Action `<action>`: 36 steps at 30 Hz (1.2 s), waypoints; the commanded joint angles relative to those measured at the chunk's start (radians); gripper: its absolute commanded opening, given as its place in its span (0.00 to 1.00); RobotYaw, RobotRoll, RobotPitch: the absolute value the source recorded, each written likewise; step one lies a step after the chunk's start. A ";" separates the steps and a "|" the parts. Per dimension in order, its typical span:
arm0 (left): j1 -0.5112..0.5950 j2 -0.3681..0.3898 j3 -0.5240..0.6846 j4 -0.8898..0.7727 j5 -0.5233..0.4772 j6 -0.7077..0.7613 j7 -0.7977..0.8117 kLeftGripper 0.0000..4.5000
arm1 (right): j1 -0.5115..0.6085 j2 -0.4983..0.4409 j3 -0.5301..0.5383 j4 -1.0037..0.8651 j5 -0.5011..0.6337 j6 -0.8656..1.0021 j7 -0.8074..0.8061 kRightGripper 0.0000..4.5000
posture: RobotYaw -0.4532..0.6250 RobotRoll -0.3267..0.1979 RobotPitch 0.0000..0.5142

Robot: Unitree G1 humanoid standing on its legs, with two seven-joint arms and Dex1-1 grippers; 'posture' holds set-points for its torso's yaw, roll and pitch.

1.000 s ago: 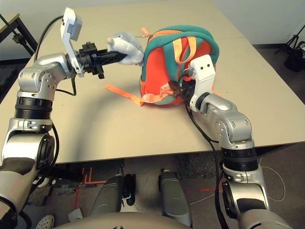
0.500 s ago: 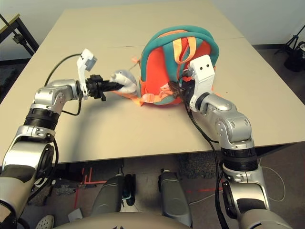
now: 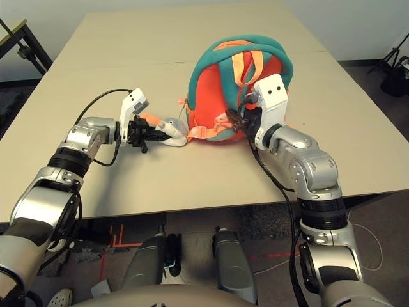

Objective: Put the pencil case into the backpack and zip it.

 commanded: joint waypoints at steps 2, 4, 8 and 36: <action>0.012 -0.007 0.062 -0.039 -0.039 0.040 0.004 0.28 | 0.005 -0.006 0.001 0.002 0.008 0.032 0.006 0.24 | 0.25 0.62 0.23; 0.018 -0.010 0.079 -0.070 -0.050 0.047 0.004 0.47 | 0.005 -0.007 -0.004 -0.002 0.017 0.045 0.010 0.40 | 0.25 0.62 0.23; 0.028 -0.012 0.087 -0.138 -0.061 0.080 0.007 0.82 | 0.005 -0.016 -0.009 -0.017 0.039 0.084 0.026 0.73 | 0.25 0.62 0.24; 0.096 0.015 0.192 -0.303 -0.116 0.150 0.087 1.00 | 0.207 -0.227 -0.369 -0.015 0.283 0.082 0.136 0.99 | 0.23 0.62 0.24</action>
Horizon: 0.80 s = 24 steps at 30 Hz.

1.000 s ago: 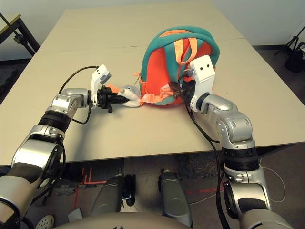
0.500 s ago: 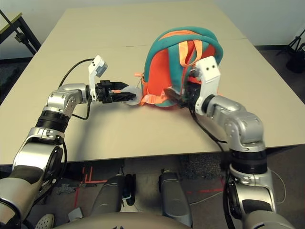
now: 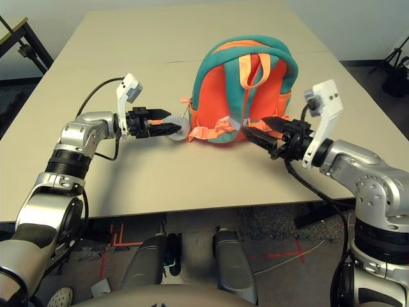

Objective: Put the pencil case into the backpack and zip it.

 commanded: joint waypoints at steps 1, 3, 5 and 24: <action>0.029 0.016 0.066 -0.031 -0.038 0.005 0.056 1.00 | 0.010 0.001 -0.021 0.101 -0.089 -0.129 -0.037 0.99 | 0.23 0.62 0.24; 0.044 0.023 0.104 -0.039 -0.049 -0.002 0.091 1.00 | 0.011 0.008 -0.021 0.151 -0.128 -0.190 -0.054 0.99 | 0.23 0.62 0.24; 0.061 0.032 0.142 -0.050 -0.061 -0.006 0.131 1.00 | 0.008 0.019 -0.026 0.202 -0.157 -0.247 -0.069 0.99 | 0.23 0.62 0.24; 0.290 -0.036 0.397 -0.172 -0.048 -0.412 0.620 1.00 | -0.125 0.112 -0.039 0.656 -0.359 -0.759 -0.255 0.99 | 0.30 0.62 0.29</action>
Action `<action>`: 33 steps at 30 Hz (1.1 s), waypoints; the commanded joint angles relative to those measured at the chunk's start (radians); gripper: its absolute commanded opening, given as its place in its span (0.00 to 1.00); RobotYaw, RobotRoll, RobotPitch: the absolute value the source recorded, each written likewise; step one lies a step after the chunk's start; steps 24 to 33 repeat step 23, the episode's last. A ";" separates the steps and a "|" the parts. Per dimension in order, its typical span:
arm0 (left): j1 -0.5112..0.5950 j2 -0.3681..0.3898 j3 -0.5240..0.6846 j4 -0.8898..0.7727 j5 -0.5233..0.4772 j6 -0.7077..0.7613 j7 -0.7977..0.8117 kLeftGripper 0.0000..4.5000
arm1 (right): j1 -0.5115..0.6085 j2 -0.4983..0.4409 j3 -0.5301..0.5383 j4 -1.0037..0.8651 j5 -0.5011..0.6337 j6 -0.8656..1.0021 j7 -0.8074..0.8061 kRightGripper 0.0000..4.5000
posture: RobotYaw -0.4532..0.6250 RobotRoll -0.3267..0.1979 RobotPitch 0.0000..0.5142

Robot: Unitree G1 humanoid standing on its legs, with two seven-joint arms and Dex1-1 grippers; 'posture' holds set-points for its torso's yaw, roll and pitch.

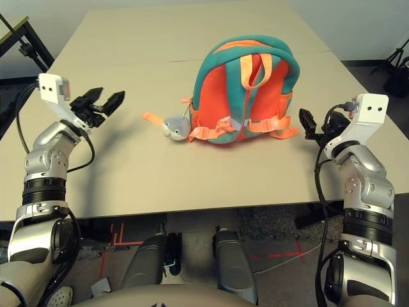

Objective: Put the pencil case into the backpack and zip it.

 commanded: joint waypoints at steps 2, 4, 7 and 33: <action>0.054 -0.025 0.012 -0.014 0.020 -0.077 0.099 1.00 | -0.027 0.004 -0.009 0.084 -0.033 -0.083 -0.027 0.99 | 0.31 0.62 0.30; 0.064 -0.029 0.022 -0.001 0.025 -0.108 0.144 1.00 | -0.037 0.000 -0.009 0.119 -0.041 -0.112 -0.029 0.99 | 0.31 0.62 0.30; 0.072 -0.028 0.040 0.016 0.023 -0.135 0.208 1.00 | -0.040 -0.009 -0.013 0.179 -0.065 -0.166 -0.049 0.99 | 0.31 0.62 0.31; 0.077 -0.007 0.029 0.064 0.029 -0.179 0.240 1.00 | -0.062 0.000 -0.001 0.275 -0.068 -0.249 -0.067 0.99 | 0.32 0.62 0.28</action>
